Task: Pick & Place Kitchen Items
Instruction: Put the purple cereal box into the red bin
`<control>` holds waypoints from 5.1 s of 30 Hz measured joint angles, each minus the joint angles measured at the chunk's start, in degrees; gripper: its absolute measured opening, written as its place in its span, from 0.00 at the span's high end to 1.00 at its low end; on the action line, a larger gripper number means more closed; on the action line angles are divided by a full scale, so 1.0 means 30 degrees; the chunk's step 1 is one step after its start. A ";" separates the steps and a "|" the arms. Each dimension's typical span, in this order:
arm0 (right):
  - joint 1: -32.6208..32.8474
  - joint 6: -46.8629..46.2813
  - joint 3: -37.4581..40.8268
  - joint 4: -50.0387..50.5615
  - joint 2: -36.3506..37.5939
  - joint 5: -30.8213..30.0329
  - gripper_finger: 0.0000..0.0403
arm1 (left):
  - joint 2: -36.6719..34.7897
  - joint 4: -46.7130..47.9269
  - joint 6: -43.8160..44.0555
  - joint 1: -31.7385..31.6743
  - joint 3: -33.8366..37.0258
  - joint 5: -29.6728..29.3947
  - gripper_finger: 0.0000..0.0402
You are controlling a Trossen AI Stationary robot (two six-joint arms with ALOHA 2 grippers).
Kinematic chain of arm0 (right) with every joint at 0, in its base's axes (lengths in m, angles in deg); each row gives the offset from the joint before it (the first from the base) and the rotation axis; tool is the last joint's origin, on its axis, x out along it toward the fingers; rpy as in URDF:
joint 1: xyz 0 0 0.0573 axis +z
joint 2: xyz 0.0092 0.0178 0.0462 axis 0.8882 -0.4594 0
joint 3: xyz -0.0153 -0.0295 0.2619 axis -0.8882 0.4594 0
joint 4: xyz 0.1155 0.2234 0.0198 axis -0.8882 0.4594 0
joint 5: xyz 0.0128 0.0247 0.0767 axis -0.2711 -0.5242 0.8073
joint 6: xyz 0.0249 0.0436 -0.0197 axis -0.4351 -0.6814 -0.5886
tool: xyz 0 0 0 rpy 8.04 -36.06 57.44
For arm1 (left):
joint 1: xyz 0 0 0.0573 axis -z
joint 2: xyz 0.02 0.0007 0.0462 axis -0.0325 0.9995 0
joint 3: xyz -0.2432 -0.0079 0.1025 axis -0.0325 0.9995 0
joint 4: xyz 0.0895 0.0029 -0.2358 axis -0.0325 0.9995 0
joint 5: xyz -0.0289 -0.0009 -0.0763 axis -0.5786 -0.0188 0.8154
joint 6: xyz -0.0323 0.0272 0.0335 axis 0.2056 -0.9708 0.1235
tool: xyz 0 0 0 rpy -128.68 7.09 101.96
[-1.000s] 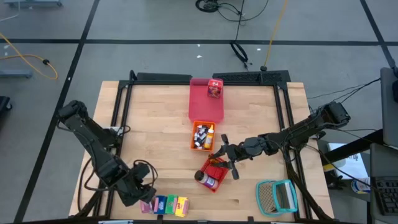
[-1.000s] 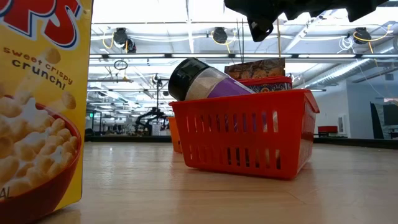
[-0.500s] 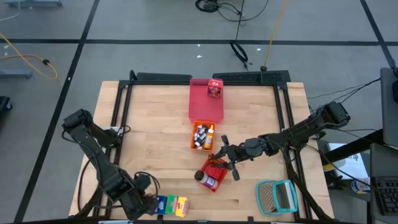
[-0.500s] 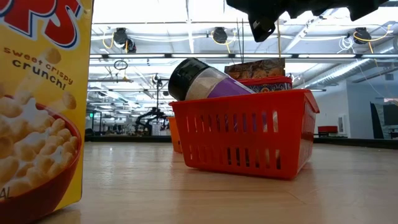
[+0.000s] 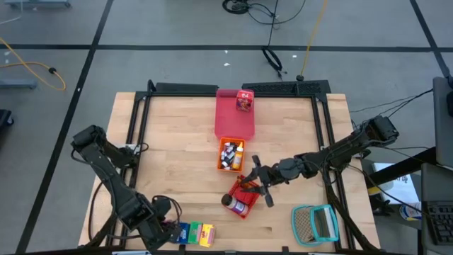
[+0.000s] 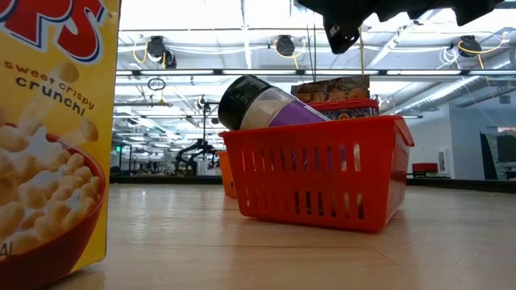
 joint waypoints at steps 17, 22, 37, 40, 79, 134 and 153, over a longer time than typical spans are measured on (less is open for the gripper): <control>0.0007 0.0000 0.0000 0.0000 0.0000 0.0005 0.71 | 0.0364 0.0117 0.0145 0.0058 0.0197 -0.0409 0.39; 0.0007 0.0000 0.0000 0.0000 0.0000 0.0005 0.71 | 0.0364 0.0531 0.0551 0.0055 0.0197 -0.0629 0.39; 0.0007 -0.0003 0.0000 0.0000 0.0000 -0.0002 0.71 | 0.0859 0.0119 0.1000 -0.0209 0.0874 -0.0885 0.39; 0.0007 -0.0007 0.0000 0.0000 0.0000 -0.0010 0.71 | 0.0878 -0.1010 0.0559 -0.0503 0.1381 -0.0542 0.39; 0.0007 -0.0146 0.0000 0.0000 0.0000 -0.0010 0.71 | -0.2838 0.3061 -0.4293 -0.2270 0.1989 -0.1490 0.99; -0.2328 0.1521 0.0928 -0.0084 0.0015 -0.0075 0.71 | 0.4607 0.1520 -3.1087 -3.0623 -0.8435 0.6255 0.99; -0.3650 0.1013 0.2069 -0.1559 0.0015 -0.0002 0.71 | 0.8184 0.2729 -3.2668 -3.1686 -1.1838 0.6429 0.99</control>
